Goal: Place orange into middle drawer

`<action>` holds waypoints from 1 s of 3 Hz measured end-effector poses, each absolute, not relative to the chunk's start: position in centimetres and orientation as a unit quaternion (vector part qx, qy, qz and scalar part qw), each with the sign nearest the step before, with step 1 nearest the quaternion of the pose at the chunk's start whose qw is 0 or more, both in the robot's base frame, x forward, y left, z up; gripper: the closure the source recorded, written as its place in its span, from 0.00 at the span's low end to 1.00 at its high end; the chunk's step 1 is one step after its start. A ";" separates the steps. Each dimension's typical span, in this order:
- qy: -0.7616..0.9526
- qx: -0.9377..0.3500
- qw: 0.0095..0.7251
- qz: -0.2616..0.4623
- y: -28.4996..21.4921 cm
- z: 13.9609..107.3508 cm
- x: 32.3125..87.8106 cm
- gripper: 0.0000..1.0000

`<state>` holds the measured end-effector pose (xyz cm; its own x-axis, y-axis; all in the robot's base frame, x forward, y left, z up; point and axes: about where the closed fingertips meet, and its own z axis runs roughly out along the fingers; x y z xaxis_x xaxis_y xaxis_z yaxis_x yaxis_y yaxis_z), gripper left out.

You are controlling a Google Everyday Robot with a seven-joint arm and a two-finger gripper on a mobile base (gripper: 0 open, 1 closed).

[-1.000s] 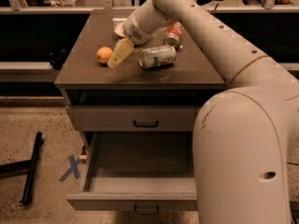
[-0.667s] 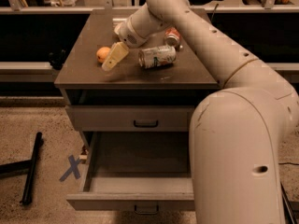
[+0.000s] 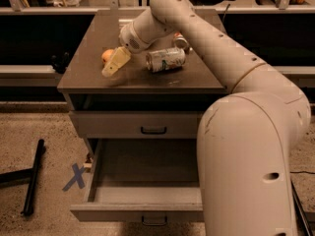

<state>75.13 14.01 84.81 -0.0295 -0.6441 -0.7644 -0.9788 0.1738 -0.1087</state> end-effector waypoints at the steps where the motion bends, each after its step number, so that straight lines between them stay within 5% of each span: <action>1: 0.679 -0.598 0.350 0.243 14.3 83.9 75.0 0.00; 3: 0.681 -0.601 0.330 0.256 15.5 81.8 74.7 0.41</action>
Offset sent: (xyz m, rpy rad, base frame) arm -0.0042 0.0071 -0.0312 -0.0164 0.0652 0.0138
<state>74.68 15.49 81.75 -0.0586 -0.6502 -0.7575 -0.9880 0.1462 -0.0490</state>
